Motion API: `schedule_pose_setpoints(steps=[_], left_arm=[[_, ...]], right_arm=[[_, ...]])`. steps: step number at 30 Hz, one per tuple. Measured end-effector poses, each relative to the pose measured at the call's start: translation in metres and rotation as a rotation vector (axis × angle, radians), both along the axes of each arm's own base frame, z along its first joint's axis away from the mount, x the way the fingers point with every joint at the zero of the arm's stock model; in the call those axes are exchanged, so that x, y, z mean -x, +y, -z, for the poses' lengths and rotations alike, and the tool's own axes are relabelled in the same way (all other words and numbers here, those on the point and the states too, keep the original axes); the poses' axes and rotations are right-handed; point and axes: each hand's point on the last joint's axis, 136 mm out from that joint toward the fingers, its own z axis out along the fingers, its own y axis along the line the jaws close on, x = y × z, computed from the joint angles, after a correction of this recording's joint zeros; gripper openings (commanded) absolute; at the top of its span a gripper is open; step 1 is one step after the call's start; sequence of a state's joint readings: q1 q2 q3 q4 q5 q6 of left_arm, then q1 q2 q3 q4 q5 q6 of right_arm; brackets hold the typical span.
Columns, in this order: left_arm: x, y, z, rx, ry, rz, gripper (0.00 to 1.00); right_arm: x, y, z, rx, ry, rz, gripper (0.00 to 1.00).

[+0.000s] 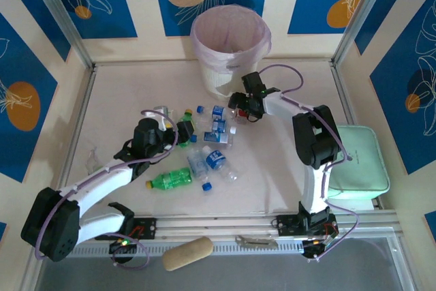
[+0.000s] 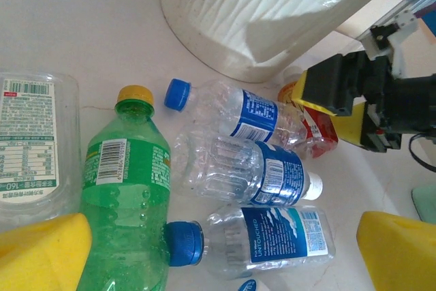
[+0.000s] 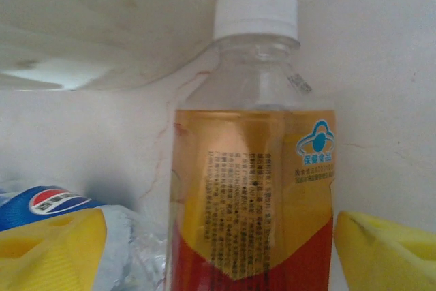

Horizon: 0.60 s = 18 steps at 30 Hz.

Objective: Put the plastic bottles in the bin

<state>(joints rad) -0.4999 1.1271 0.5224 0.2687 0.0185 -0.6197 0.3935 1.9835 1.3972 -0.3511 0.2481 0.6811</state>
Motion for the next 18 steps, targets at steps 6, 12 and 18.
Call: schedule_pose_setpoints(steps=[6,12,18], left_arm=[[0.003,0.001,0.002,0.001,0.003,0.003,1.00],[0.004,0.002,0.004,-0.002,0.008,0.002,1.00],[0.003,0.001,0.008,-0.006,0.020,0.003,1.00]], right_arm=[[0.004,-0.003,0.010,0.026,0.030,0.006,0.82],[0.006,-0.006,0.011,0.030,0.041,0.016,0.74],[0.006,-0.010,0.013,0.032,0.045,0.023,0.70]])
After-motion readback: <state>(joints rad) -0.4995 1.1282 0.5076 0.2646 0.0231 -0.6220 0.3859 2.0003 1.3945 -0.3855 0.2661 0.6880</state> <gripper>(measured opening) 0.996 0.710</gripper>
